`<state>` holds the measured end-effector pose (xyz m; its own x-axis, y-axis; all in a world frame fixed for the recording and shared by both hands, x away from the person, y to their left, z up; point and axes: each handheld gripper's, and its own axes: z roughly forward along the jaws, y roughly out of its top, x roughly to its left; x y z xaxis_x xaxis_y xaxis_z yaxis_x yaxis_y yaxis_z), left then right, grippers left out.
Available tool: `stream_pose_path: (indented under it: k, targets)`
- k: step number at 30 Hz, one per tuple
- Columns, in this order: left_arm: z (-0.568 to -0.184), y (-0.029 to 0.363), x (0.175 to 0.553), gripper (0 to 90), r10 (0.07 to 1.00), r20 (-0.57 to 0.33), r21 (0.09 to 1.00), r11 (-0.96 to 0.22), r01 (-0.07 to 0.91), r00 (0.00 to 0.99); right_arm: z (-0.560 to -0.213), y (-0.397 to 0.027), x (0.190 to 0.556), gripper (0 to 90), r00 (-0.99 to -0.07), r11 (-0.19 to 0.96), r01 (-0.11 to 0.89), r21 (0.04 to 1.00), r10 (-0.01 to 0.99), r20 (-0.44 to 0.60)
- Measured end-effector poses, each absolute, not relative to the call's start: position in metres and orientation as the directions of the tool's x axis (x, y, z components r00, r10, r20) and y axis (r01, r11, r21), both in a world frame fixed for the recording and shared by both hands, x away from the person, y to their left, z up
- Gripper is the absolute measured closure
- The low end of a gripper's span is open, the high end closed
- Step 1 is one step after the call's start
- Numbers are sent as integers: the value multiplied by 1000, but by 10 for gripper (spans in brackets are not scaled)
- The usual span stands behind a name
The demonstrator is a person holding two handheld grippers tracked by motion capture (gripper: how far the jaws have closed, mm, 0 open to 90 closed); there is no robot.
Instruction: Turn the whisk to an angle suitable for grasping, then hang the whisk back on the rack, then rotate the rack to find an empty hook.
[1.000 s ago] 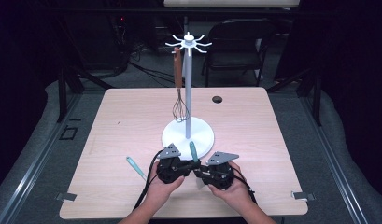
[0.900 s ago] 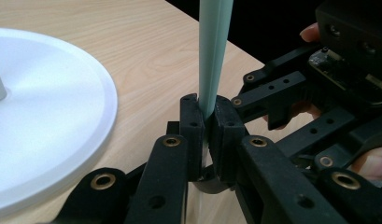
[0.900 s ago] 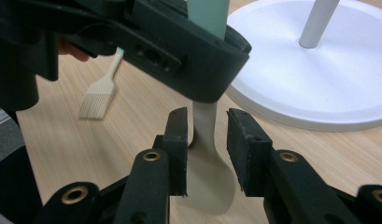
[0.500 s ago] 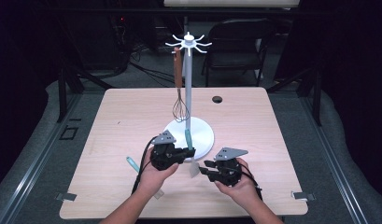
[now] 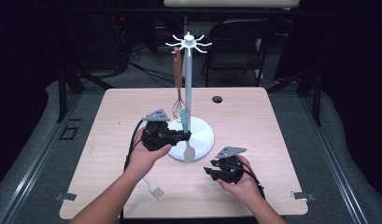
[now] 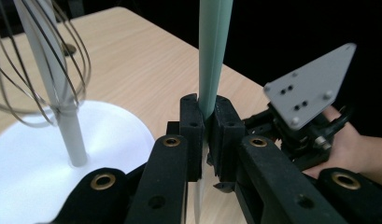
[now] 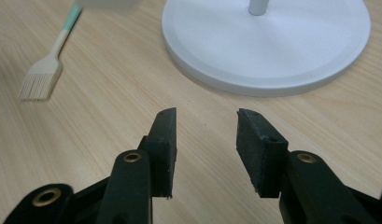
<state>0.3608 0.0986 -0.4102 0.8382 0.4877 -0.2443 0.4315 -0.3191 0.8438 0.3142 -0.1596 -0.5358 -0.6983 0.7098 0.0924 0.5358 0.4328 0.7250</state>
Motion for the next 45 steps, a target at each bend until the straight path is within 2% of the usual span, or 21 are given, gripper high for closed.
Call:
stream_pose_path:
  k: [8, 23, 30, 45]
  targets:
    - [-363, 101, 374, 848, 472, -227, 860, -313, 403, 852, -537, -161, 315, 576, -687, 418, 547, 725, 719, 104]
    - [-299, 86, 404, 848, 396, -239, 861, -336, 382, 887, -540, -164, 317, 568, -676, 412, 565, 715, 728, 114]
    - [-290, 81, 417, 849, 380, -276, 850, -332, 409, 883, -540, -166, 317, 566, -679, 406, 557, 724, 725, 116]
    - [-303, 85, 435, 848, 399, -339, 833, -293, 469, 852, -541, -166, 317, 564, -677, 411, 558, 721, 728, 109]
